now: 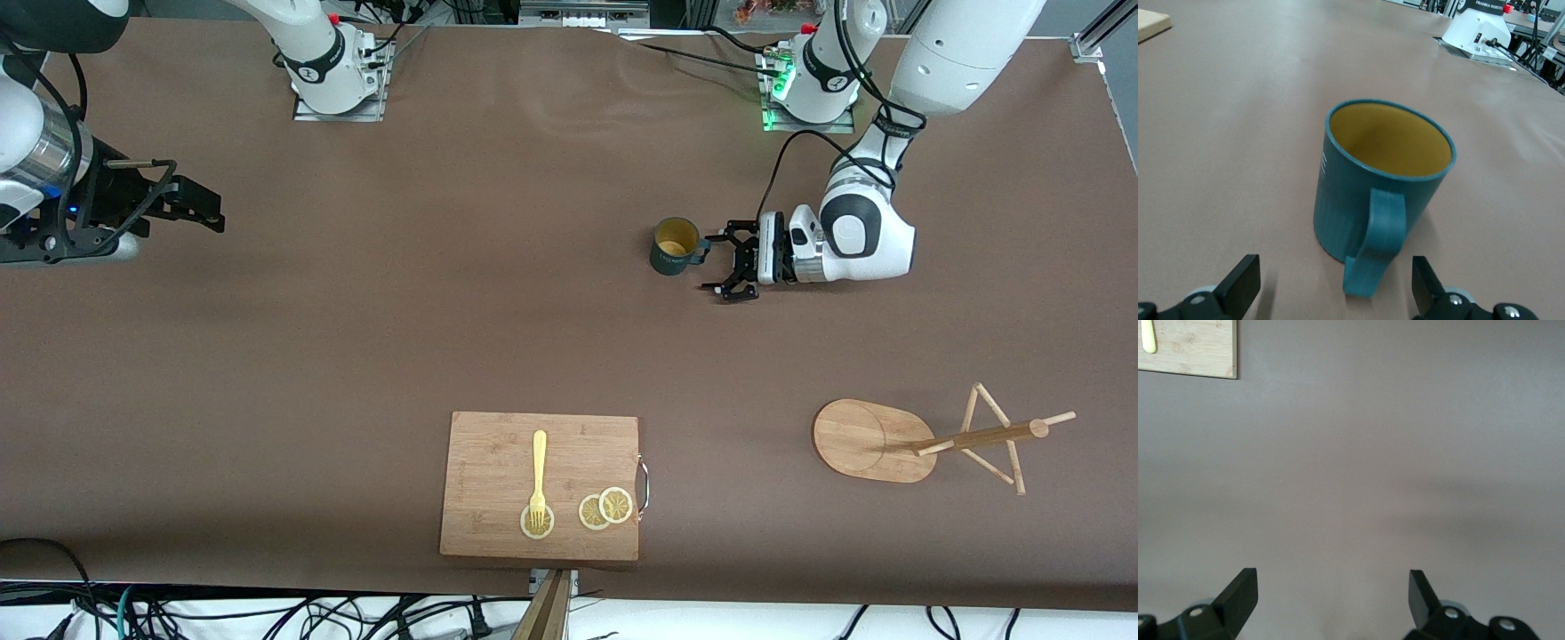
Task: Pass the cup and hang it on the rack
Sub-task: 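Close the left gripper on the teal mug's handle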
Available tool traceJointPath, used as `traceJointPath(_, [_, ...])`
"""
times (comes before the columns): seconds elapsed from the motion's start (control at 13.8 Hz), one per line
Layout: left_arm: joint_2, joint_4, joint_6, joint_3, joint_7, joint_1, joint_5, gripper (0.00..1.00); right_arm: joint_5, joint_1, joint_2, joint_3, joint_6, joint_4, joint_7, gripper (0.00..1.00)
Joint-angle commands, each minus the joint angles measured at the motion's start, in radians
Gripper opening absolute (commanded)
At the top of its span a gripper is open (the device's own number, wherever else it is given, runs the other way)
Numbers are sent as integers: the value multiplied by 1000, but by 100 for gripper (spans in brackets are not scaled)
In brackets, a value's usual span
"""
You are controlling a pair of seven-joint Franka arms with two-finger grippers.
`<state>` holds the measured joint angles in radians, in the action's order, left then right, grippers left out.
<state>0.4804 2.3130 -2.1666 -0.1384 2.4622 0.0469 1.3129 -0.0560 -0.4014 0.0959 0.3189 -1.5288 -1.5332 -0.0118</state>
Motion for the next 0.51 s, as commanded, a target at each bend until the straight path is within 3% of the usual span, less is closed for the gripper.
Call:
traceJointPath(0.0, [-5,25,-12,-18,64,5,58,100,16,-8,-21,2,-19,-27,18,100])
traceJointPath(0.14, [-5,26,-10,-18,110,4,62,98,16,10,-21,-4,-19,-28,19,100])
traceJointPath(0.22, [-5,28,-10,-18,112,4,62,80,18,48,-21,-32,-19,-28,30,100])
traceJointPath(0.43, [-6,26,-10,-16,130,2,60,47,18,264,-21,-245,-19,-28,42,100])
